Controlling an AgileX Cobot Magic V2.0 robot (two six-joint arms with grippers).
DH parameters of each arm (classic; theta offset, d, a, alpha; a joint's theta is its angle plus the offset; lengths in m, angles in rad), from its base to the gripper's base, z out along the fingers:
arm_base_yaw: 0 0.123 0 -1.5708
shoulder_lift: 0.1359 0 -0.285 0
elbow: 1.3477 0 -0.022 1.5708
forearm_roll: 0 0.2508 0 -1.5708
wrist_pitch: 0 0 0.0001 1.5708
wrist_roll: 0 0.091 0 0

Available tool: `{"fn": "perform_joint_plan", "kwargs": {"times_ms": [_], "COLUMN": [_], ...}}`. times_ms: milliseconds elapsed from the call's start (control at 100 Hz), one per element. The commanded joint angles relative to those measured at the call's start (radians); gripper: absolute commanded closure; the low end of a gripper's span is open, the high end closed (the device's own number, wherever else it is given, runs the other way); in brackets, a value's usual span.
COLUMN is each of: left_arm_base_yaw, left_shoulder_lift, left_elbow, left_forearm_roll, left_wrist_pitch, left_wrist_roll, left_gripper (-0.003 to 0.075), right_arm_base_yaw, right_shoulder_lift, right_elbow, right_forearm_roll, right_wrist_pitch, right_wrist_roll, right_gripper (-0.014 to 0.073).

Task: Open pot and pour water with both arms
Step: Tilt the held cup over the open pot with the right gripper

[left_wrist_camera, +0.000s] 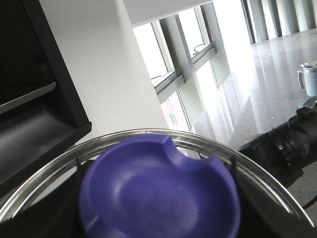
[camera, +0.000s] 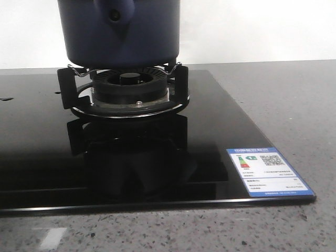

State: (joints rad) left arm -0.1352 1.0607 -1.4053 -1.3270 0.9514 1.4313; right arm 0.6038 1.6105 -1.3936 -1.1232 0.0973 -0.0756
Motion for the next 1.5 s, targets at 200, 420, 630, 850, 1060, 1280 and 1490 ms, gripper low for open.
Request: {"fn": "perform_joint_plan", "kwargs": {"times_ms": [200,420,630,850,1060,1280,1490], "left_arm_base_yaw": [0.002,0.002,0.002,0.002,0.002,0.002,0.000], "left_shoulder_lift": [-0.019,-0.019,-0.019,-0.019,-0.019,-0.019,-0.019], "left_elbow": [-0.033,-0.033,-0.033,-0.033,-0.033,-0.033,-0.033], "left_forearm_roll": [-0.085,-0.085,-0.085,-0.085,-0.085,-0.085,-0.085], "left_wrist_pitch": [-0.050,-0.050,-0.050,-0.048,-0.047,-0.047,-0.047], "left_wrist_roll": [-0.008,-0.008,-0.008,-0.008,-0.008,-0.008,-0.008], "left_gripper": [0.0427,0.0427,0.0427,0.0427,0.0427,0.0427,0.0427], "right_arm_base_yaw": [-0.005,-0.005,-0.005,-0.005,-0.005,-0.005,-0.005], "right_shoulder_lift": [-0.038,-0.038,-0.038,-0.038,-0.038,-0.038,-0.038], "right_elbow": [-0.046,-0.046,-0.046,-0.046,-0.046,-0.048,-0.048], "right_forearm_roll": [-0.069,-0.087,-0.099,-0.289,-0.521,-0.720,-0.720], "right_wrist_pitch": [-0.018,0.067,0.096,0.054,0.002,0.038,0.094], "right_wrist_roll": [-0.001,-0.001,-0.001,-0.001,-0.001,-0.010,-0.040], "right_gripper": [0.0356,0.0356,0.0356,0.0356,0.0356,0.0356,0.0356]}}
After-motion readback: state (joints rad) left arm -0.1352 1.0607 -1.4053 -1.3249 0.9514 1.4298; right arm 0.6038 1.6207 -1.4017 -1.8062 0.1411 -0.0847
